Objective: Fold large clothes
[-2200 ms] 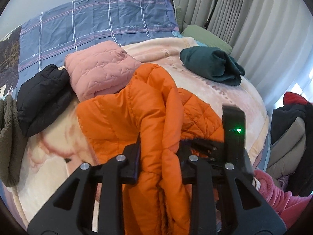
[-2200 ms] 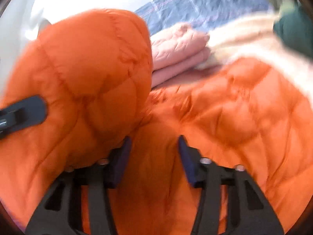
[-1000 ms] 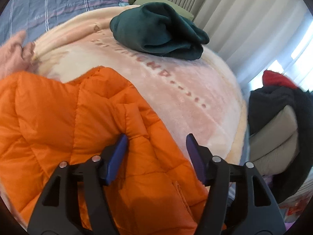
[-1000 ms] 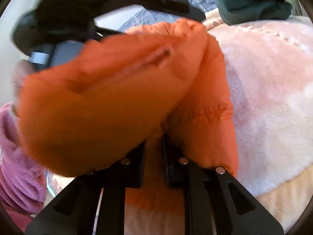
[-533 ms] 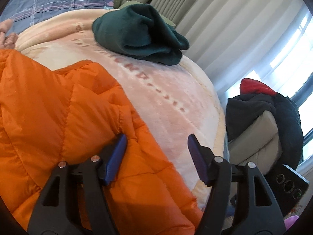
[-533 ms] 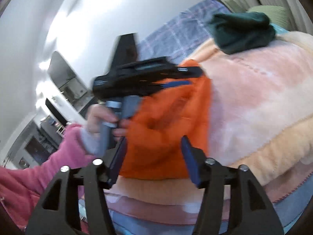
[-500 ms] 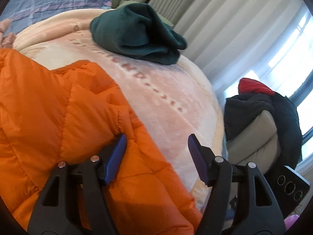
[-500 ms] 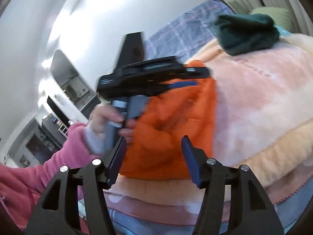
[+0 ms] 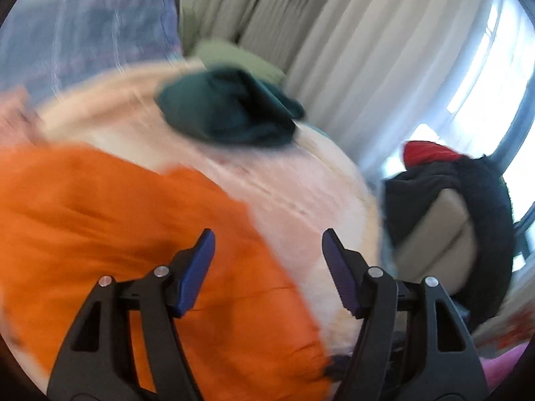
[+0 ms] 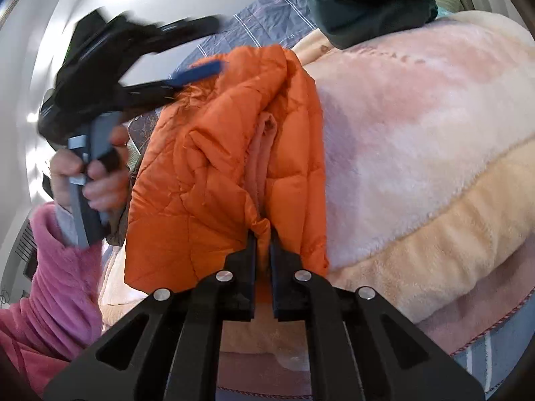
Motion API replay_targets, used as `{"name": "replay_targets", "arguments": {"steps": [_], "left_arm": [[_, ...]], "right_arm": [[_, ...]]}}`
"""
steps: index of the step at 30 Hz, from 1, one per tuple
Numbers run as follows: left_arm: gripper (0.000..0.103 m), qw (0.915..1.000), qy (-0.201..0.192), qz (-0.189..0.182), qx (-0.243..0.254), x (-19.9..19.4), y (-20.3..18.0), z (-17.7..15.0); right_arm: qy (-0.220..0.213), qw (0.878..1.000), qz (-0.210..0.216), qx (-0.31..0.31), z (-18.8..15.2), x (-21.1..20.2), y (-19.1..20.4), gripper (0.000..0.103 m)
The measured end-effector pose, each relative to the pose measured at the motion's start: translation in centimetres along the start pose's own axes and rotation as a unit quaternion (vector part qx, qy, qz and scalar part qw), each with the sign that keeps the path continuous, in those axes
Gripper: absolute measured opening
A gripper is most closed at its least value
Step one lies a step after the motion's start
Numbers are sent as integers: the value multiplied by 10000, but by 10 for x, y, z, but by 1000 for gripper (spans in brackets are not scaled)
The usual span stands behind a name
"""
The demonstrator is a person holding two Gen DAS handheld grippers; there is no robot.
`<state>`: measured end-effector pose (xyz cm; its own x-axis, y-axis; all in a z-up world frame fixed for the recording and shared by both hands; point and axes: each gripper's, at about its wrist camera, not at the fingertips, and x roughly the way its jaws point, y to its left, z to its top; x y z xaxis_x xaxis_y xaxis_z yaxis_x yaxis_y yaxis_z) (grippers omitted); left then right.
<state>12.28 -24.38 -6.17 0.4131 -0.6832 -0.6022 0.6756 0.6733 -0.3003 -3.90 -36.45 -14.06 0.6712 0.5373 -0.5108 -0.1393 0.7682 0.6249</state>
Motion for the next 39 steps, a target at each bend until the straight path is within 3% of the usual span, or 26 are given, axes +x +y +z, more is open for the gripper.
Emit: {"name": "replay_targets", "arguments": {"steps": [2, 4, 7, 9, 12, 16, 19, 24, 25, 27, 30, 32, 39], "left_arm": [[68, 9975, -171, 663, 164, -19, 12, 1], [68, 9925, -71, 1203, 223, -19, 28, -3], [70, 9852, 549, 1540, 522, 17, 43, -21], [71, 9757, 633, 1860, 971, 39, 37, -34], [72, 9688, 809, 2058, 1119, 57, 26, -34], [73, 9565, 982, 2357, 1414, 67, 16, -39], [73, 9568, 923, 2357, 1428, 69, 16, -43], [73, 9606, 864, 2273, 1344, 70, 19, -43], [73, 9613, 846, 2261, 1331, 70, 20, -43], [73, 9645, 772, 2191, 1256, 66, 23, -44], [74, 9752, 608, 1921, 919, 58, 36, -43], [74, 9815, 525, 1700, 708, 55, 44, -43], [75, 9852, 208, 1625, 512, 39, 47, -41]], "right_arm": [[2, 10000, -29, -65, 8, 10, -3, 6], [-1, 9998, -100, -189, 8, 14, -3, 6], [5, 9993, -166, -331, -4, 15, 1, 7], [-3, 9987, -285, -422, -8, 14, 6, 8], [11, 9962, -544, -683, -13, 10, 13, 9], [-16, 9944, -571, -890, -10, -6, 21, 16], [-339, 9923, -461, -1097, -3, -26, 35, 30], [-663, 9861, -310, -1490, 21, -22, 58, 32], [-559, 9854, -496, -1532, 24, -10, 57, 32], [-100, 9822, -1271, -1381, 23, 27, 40, 32], [49, 9927, -934, -756, 17, 48, 10, 37], [14, 9921, -990, -773, 16, 47, 12, 37], [-1, 9891, -1137, -941, 10, 46, 18, 37]]}}
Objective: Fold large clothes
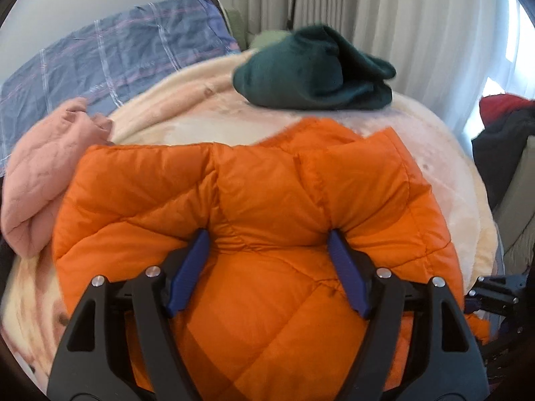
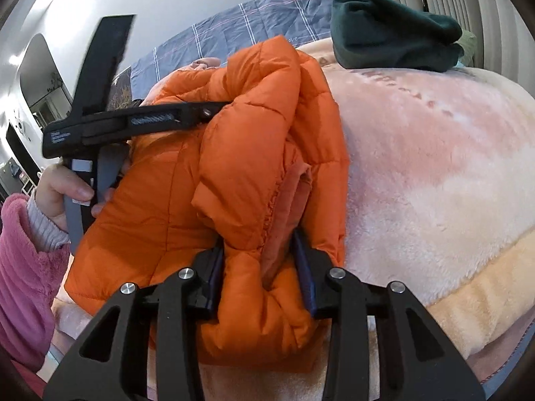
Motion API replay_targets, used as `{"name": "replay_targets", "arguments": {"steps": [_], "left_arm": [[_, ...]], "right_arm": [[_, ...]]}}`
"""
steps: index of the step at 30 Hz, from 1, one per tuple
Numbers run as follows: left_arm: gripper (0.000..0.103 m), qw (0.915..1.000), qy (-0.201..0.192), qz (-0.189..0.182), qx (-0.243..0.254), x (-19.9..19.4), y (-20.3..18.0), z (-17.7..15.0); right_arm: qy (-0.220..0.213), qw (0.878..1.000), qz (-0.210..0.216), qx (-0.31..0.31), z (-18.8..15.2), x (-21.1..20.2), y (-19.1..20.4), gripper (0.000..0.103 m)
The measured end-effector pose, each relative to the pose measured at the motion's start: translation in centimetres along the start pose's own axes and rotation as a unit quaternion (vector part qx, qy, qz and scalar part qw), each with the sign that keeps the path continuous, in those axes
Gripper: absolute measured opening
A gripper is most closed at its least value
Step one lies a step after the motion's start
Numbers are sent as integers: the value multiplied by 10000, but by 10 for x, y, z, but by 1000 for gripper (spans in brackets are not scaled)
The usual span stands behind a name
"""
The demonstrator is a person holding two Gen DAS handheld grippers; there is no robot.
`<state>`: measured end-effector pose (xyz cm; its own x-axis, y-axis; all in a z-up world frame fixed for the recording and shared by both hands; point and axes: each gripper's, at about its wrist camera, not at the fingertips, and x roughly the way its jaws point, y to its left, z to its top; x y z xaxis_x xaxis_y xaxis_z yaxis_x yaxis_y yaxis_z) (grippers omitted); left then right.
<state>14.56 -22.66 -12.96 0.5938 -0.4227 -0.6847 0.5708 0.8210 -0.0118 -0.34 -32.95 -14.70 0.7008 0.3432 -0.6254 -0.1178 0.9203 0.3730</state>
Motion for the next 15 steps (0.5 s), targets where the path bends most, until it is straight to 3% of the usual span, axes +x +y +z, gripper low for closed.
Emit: {"name": "replay_targets", "arguments": {"steps": [3, 6, 9, 12, 15], "left_arm": [[75, 9985, -363, 339, -221, -21, 10, 7], [75, 9941, -458, 905, -381, -31, 31, 16], [74, 9928, -158, 795, -885, -19, 57, 13], [78, 9920, 209, 1099, -580, 12, 58, -1], [79, 9918, 330, 1007, -715, 18, 64, -2]], "right_arm": [[-29, 10000, -43, 7, 5, 8, -1, 38], [-44, 10000, -42, 24, 3, 8, -1, 39], [-46, 10000, -1, 10, 2, 8, -1, 40], [-37, 10000, 33, -2, 2, 8, 0, 42], [-47, 10000, 42, -30, 1, 9, 0, 42]]}}
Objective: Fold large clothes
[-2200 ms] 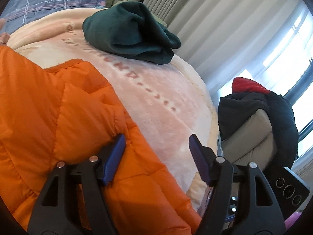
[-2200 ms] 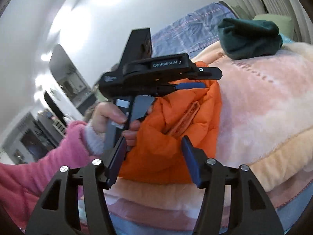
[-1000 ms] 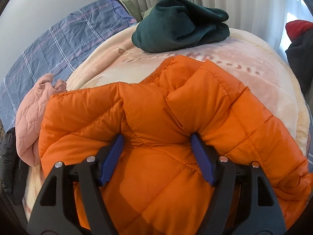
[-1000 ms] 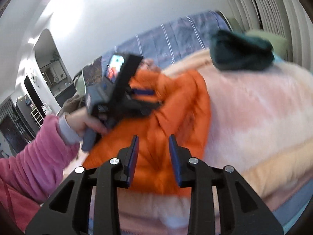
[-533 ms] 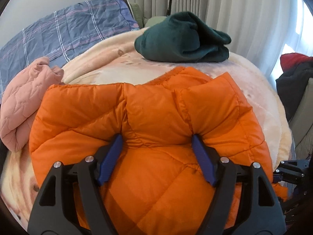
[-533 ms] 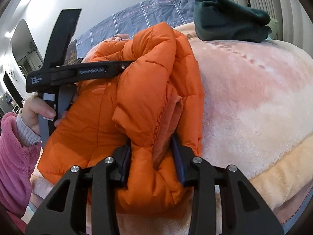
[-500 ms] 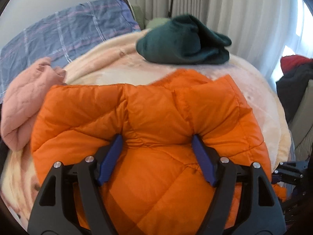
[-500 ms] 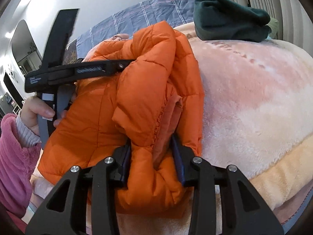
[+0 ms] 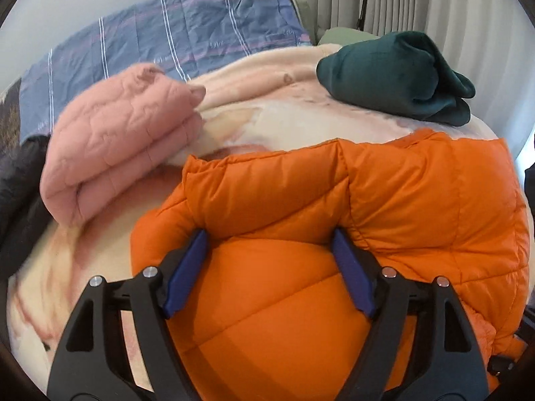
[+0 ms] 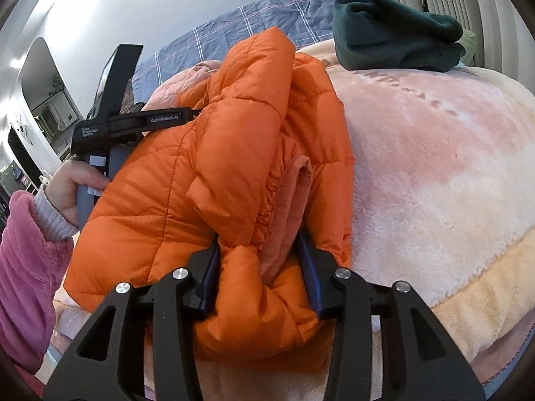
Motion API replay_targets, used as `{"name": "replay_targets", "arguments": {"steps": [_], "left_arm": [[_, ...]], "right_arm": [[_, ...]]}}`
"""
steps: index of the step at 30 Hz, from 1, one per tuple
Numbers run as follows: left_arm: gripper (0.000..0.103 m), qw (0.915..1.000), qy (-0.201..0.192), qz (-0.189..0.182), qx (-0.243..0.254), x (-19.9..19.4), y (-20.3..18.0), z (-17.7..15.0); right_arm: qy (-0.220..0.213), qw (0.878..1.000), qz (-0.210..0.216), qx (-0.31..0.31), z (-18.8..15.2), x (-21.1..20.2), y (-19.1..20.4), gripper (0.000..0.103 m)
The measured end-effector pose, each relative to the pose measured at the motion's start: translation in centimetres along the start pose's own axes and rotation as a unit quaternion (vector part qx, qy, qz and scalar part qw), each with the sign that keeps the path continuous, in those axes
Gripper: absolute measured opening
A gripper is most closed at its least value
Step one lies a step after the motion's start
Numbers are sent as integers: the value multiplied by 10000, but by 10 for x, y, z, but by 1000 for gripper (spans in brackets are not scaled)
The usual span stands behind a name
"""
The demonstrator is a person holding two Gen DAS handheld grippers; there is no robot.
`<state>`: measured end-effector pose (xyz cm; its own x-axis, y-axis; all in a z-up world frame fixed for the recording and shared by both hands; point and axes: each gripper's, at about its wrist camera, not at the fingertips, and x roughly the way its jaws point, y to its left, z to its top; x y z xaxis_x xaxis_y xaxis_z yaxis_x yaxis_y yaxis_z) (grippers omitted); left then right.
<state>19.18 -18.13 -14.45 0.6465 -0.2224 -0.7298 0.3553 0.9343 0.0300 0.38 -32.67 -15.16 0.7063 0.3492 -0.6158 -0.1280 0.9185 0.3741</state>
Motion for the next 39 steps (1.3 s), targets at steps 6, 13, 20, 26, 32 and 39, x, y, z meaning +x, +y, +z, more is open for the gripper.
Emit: {"name": "replay_targets", "arguments": {"steps": [6, 13, 20, 26, 32, 39], "left_arm": [[79, 9999, 0, 92, 56, -16, -4, 7], [95, 9904, -776, -685, 912, -65, -60, 39], [99, 9943, 272, -373, 956, 22, -75, 33], [99, 9950, 210, -526, 825, 25, -64, 30], [99, 9948, 145, -892, 473, 25, -53, 27], [99, 9940, 148, -1059, 243, 34, -46, 24]], "right_arm": [[-18, 10000, 7, -5, -2, -1, 1, 43], [63, 9999, 79, 49, 4, 2, 1, 45], [-81, 9997, 208, 80, 17, -23, -7, 49], [-960, 9931, 173, -657, 66, -42, 8, 41], [-362, 9960, -89, -811, 87, 35, -6, 16], [-142, 9990, -76, -408, 72, 72, -31, 10]]}}
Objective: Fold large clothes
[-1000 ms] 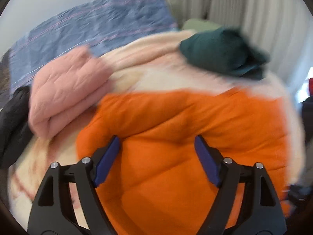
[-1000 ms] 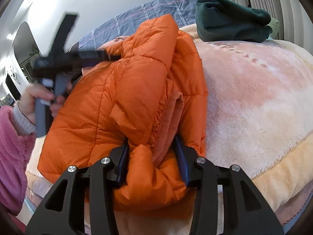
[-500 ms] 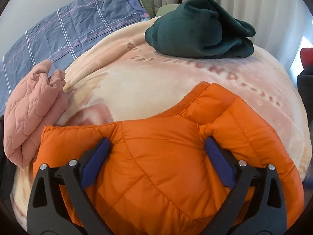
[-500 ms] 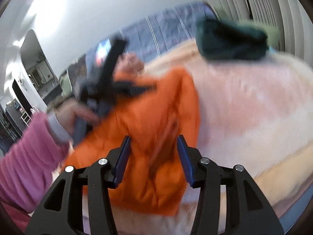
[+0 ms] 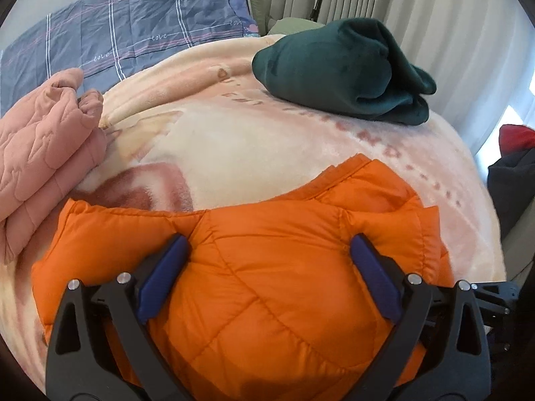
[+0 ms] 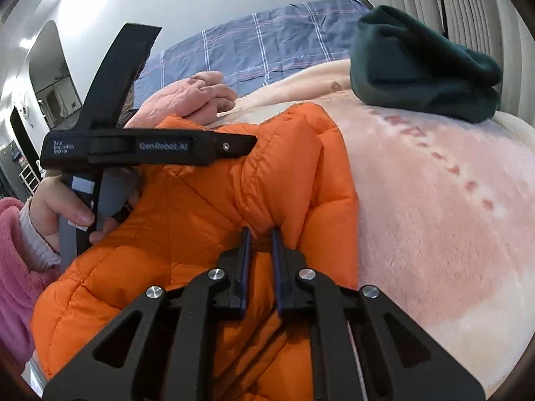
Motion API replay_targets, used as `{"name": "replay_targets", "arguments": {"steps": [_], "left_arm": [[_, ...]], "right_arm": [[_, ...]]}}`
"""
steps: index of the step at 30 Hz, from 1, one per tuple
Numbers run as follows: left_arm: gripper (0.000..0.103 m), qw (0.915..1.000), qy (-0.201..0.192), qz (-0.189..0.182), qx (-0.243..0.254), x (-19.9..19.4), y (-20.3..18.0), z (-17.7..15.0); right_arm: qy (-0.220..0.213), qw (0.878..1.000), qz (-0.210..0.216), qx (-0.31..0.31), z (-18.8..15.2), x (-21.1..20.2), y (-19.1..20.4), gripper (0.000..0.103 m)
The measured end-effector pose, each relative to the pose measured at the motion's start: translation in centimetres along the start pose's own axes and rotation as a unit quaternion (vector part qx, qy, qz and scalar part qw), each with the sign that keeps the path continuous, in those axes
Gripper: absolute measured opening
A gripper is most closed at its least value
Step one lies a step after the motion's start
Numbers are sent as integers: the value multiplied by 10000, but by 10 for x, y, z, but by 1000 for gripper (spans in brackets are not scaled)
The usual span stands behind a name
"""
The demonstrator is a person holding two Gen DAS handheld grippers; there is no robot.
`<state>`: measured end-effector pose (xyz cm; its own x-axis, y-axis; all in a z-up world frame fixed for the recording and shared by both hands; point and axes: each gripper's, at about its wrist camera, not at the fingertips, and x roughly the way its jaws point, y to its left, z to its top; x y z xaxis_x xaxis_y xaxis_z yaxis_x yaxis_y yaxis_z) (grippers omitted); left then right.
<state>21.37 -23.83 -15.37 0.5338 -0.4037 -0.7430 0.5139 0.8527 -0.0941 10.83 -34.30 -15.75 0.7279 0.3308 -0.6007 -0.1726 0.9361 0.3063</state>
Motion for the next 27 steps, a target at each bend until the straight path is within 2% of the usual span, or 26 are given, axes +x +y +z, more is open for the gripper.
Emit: {"name": "replay_targets", "arguments": {"steps": [9, 13, 15, 16, 17, 19, 20, 21, 22, 24, 27], "left_arm": [[99, 9999, -19, 146, 50, -3, -4, -1], [96, 9997, -65, 253, 13, -26, 0, 2], [88, 9987, -249, 448, 41, -45, 9, 4], [77, 9976, -342, 607, 30, -53, 16, 4], [52, 9961, -405, 780, -68, -59, 29, 3], [25, 9954, -257, 835, -404, -59, 55, -1], [19, 9949, -152, 766, -631, -55, 69, -6], [19, 9949, -61, 649, -775, -49, 80, -13], [19, 9954, 7, 575, -773, -41, 84, -20], [19, 9962, 35, 725, -472, -27, 77, -32], [18, 9959, 100, 715, -542, -18, 79, -33]], "right_arm": [[62, 9999, 110, 73, 0, 7, -4, 10], [31, 9999, 90, 44, -2, 5, -2, 10], [18, 9999, 107, 58, -2, 5, -3, 10], [14, 9999, 122, 66, -1, 6, -3, 10], [8, 9999, 129, 69, -1, 6, -4, 10], [-6, 9999, 131, 55, -1, 5, -4, 10], [-12, 9999, 129, 39, -1, 5, -3, 10], [-14, 9999, 119, 16, 0, 6, -2, 10], [-16, 9999, 107, -3, -2, 6, -1, 10], [-16, 9999, 104, -9, -2, 8, -2, 10], [6, 9998, 178, 97, -1, 10, -4, 10]]}}
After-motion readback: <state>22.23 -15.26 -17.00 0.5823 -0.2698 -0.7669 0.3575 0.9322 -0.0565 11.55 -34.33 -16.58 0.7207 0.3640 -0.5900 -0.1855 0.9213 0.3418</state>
